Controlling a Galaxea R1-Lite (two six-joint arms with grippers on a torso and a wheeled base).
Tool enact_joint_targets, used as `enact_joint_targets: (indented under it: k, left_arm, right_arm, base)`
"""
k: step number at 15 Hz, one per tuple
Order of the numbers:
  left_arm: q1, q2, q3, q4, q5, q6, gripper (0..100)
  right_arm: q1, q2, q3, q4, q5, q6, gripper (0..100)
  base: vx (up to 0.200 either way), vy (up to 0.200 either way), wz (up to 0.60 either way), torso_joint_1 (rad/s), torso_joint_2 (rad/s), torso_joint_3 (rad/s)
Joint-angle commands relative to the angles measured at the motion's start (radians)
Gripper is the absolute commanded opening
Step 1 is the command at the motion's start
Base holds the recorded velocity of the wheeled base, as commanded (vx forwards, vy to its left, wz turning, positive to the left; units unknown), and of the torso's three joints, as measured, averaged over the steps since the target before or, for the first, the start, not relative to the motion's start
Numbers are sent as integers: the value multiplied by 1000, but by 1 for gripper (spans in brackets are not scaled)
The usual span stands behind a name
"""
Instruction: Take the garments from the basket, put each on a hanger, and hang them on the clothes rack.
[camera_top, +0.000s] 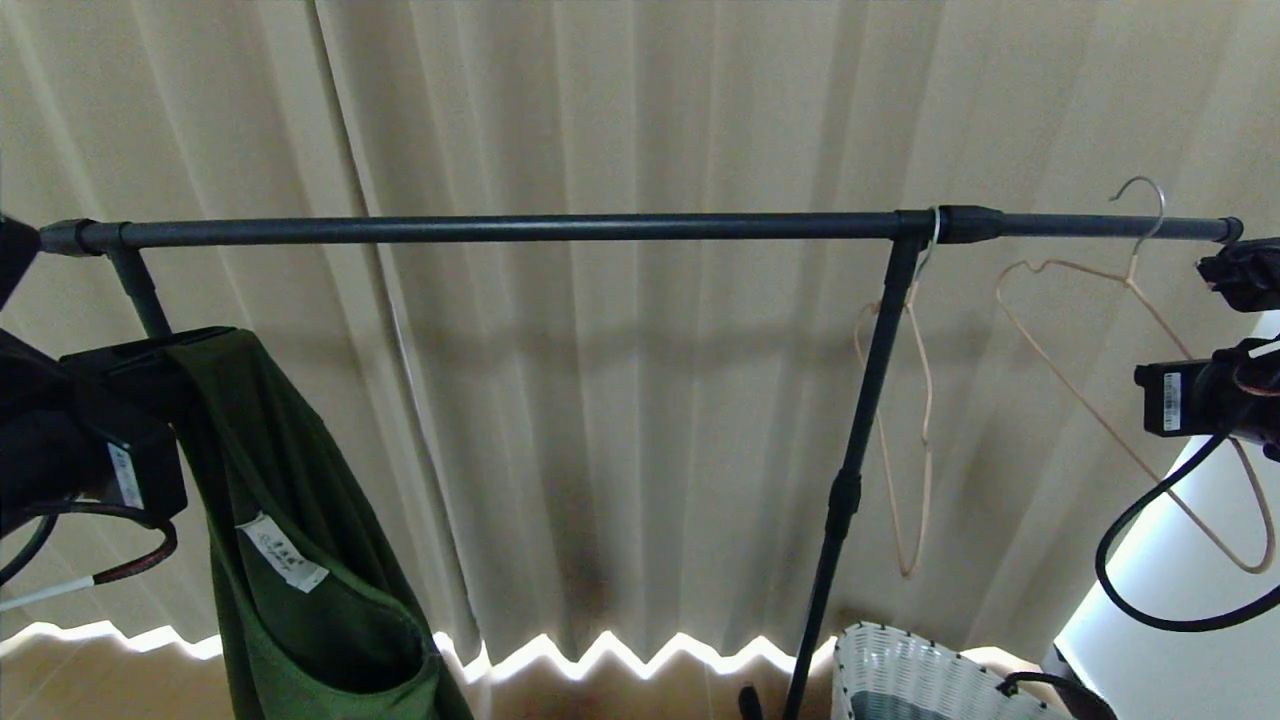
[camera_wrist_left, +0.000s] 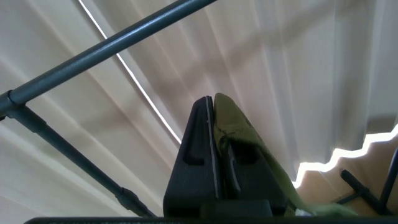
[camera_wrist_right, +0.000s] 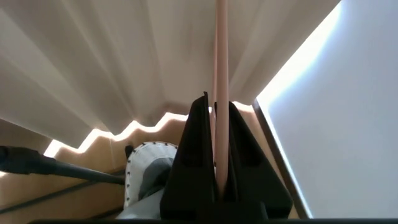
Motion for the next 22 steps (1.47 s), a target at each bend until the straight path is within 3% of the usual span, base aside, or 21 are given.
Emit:
enact_joint_targets:
  k: [1,13,22]
  left_arm:
    - [0,3,3,-1,0,0,0]
    - [27,13,9,-2,0,4,0]
    - [27,14,12,-2,0,4,0]
  right_arm:
    - [1,-28,18,-9,2,1,0]
    - [-1,-288,184,-7,115,24,0]
    - [1,-320,222,-1,118,38,0]
  base:
    - [0,0,0,0,0,0]
    - [0,0,0,0,0,0]
    - [-200,0,0,0,0,4]
